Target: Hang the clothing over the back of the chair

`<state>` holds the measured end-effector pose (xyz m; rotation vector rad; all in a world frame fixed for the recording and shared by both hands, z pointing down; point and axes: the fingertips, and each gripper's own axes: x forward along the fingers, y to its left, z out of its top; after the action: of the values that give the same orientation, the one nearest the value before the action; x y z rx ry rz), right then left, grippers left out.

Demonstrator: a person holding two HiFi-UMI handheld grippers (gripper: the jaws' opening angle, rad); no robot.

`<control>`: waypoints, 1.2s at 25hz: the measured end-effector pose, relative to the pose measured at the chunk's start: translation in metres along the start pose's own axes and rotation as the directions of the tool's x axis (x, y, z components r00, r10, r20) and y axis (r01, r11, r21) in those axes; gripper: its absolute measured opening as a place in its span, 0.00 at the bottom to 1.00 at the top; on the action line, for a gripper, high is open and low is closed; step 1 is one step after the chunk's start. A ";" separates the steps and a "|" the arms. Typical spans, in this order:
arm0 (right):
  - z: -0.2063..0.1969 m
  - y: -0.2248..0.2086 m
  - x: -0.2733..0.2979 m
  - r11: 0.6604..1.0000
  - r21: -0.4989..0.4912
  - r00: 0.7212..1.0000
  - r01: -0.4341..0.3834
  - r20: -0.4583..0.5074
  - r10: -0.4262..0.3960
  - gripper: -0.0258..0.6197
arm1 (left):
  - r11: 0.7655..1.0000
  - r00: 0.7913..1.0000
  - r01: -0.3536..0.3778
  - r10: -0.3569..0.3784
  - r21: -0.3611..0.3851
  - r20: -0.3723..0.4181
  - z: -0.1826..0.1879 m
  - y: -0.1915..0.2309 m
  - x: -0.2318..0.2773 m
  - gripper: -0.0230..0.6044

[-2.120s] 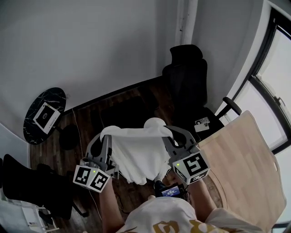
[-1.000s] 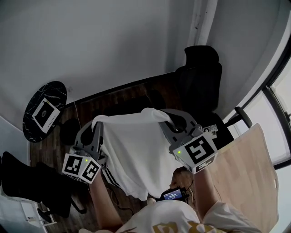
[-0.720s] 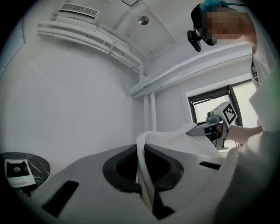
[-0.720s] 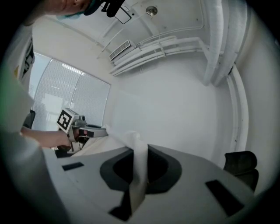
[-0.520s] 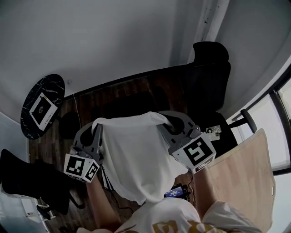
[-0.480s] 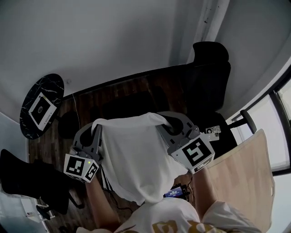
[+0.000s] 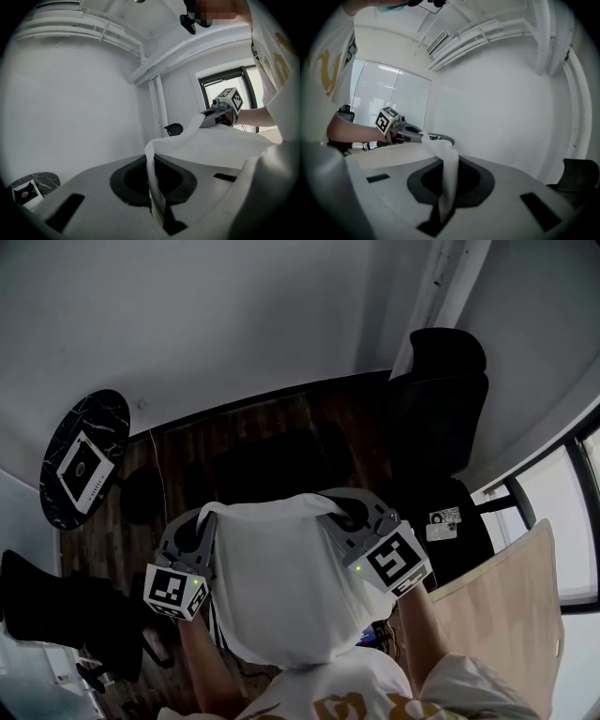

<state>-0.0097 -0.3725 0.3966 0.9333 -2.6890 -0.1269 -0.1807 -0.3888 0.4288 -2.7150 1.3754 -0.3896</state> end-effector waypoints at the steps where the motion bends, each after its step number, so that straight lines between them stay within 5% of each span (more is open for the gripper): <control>1: -0.004 0.000 0.003 1.000 0.007 1.000 -0.014 -0.004 0.014 0.07 | 1.000 1.000 -0.003 0.003 0.003 -0.015 -0.005 0.000 0.003 0.08; 13: -0.066 0.001 0.044 0.988 0.030 0.979 -0.151 -0.131 0.154 0.07 | 0.999 0.977 0.016 -0.006 0.045 -0.215 -0.075 -0.001 0.026 0.08; 26: -0.140 0.012 0.057 0.972 -0.069 0.935 -0.225 -0.297 0.195 0.07 | 0.993 0.919 0.079 -0.040 0.085 -0.393 -0.146 -0.026 0.039 0.08; 30: -0.161 0.018 0.060 0.956 -0.082 0.904 -0.282 -0.357 0.236 0.08 | 0.988 0.886 0.133 -0.085 0.073 -0.457 -0.173 -0.038 0.044 0.08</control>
<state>-0.0166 -0.3931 0.5680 0.4950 -2.4140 -0.0749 -0.1707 -0.3933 0.6105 -2.7272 1.2390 -1.1332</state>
